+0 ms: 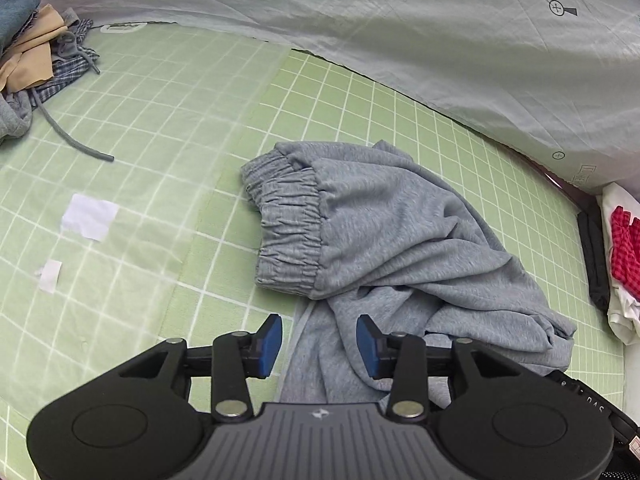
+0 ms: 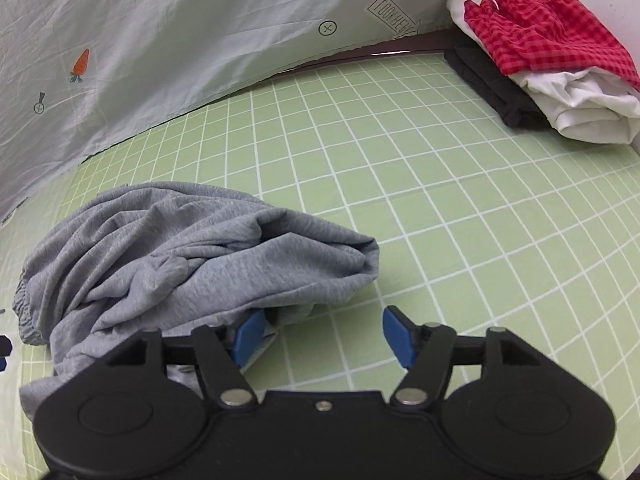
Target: Fold clothes
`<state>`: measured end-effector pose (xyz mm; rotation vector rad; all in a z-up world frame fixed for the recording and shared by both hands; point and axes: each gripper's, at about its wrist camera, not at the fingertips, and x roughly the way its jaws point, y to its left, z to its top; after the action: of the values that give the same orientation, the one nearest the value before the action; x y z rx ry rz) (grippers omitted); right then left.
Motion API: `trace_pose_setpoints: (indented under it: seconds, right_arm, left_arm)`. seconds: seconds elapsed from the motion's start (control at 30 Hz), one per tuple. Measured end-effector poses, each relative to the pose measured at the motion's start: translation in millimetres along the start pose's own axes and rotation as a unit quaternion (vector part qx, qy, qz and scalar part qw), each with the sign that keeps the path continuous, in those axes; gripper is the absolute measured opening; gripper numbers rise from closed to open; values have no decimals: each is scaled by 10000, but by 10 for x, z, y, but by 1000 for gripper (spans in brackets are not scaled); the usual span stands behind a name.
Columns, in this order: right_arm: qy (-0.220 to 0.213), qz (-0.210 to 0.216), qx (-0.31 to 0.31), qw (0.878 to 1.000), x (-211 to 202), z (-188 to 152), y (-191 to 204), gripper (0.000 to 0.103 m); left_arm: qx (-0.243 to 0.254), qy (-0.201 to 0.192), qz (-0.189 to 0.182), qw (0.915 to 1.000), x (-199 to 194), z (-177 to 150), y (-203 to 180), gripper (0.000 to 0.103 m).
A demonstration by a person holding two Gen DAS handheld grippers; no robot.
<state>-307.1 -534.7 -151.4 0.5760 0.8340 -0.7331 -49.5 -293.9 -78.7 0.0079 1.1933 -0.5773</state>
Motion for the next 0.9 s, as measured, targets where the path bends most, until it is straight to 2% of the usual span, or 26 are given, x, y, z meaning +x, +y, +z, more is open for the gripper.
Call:
trace_pose_setpoints:
  seconds: [0.13,0.23,0.37,0.4,0.47,0.5,0.53,0.6,0.63,0.7,0.77,0.9]
  right_arm:
    - [188,198,227,9994,80,-170,217,72]
    - [298,188,191,9992,170,-251,414,73]
    - [431,24,105,9990,307,-261,604,73]
    - [473,-37,76,9988,348,-257,644,72]
    - [550,-50,60,9985,412,-246,681,66]
    - [583,-38,57,9983,435,-237,688,56]
    - [592,-28,33,9982,442,-226,692,46]
    - [595,-13,-30,9982,447,-203,698,35]
    - [573,-19,-64,9983,438,-186,692,22]
    - [506,-54,-123,9986,408,-150,665,15]
    - [405,-230,-148,9988,378,-104,601,13]
    - [88,-894,-301,9955,321,11,379,9]
  left_arm:
    - [301,112,-80,9995,104,124,98,52]
    - [502,201,-168,9984,227,253,136,58]
    - [712,397,-261,9963,466,393,146,60]
    - [763,448,-283,9957,528,428,148,60]
    - [836,543,-339,9944,645,483,150,59]
    - [804,584,-375,9943,694,493,156,58]
    - [751,626,-409,9944,741,500,164,52]
    - [552,706,-500,9947,825,510,196,38]
    - [447,677,-512,9954,834,508,222,32]
    - [273,555,-490,9969,819,503,276,24]
    - [76,384,-363,9986,752,528,370,18]
    - [-390,-141,293,9987,515,636,652,12]
